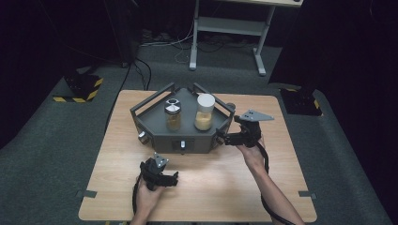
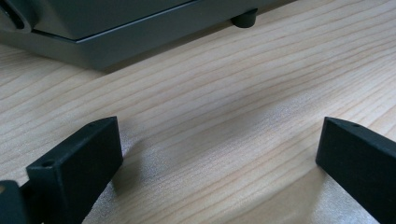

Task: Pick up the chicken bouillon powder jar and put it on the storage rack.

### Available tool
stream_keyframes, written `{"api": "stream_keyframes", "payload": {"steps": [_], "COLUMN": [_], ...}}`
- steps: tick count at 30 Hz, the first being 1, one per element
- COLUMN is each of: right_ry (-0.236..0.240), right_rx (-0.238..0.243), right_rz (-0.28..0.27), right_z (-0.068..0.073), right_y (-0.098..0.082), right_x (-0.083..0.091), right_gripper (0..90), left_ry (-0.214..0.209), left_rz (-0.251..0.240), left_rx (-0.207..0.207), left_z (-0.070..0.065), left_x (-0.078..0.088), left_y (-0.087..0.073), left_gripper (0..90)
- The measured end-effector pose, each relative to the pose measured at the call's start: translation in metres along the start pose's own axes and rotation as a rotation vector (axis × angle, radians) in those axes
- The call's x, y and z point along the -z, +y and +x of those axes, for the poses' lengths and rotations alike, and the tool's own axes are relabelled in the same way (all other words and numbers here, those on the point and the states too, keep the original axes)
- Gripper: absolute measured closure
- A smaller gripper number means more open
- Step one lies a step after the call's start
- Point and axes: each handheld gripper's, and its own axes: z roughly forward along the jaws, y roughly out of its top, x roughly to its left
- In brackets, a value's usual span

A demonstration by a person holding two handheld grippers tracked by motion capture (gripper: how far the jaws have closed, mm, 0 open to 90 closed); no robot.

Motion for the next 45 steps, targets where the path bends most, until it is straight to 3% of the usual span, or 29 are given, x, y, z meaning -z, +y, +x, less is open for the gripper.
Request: {"api": "stream_keyframes", "payload": {"steps": [12,23,35,45], "right_ry": [-0.066,-0.138,-0.206,-0.262], "right_rx": [-0.046,-0.101,-0.141,-0.201], "right_rz": [0.013,0.056,0.095,0.114], "right_z": [-0.001,0.001,0.005,0.005], "right_y": [-0.054,-0.101,-0.136,-0.157], "right_x": [0.030,0.044,0.051,0.054], "right_gripper": [2.3,2.5,3.4,4.4], "left_ry": [0.001,0.002,0.003,0.005], "left_rz": [0.001,-0.001,0.000,0.000], "left_rx": [0.000,0.002,0.003,0.005], "left_z": [0.000,0.000,-0.001,-0.001], "left_x": [0.000,0.000,0.000,0.000], "left_y": [0.000,0.000,0.000,0.000], "left_gripper": [0.4,0.4,0.4,0.4]}}
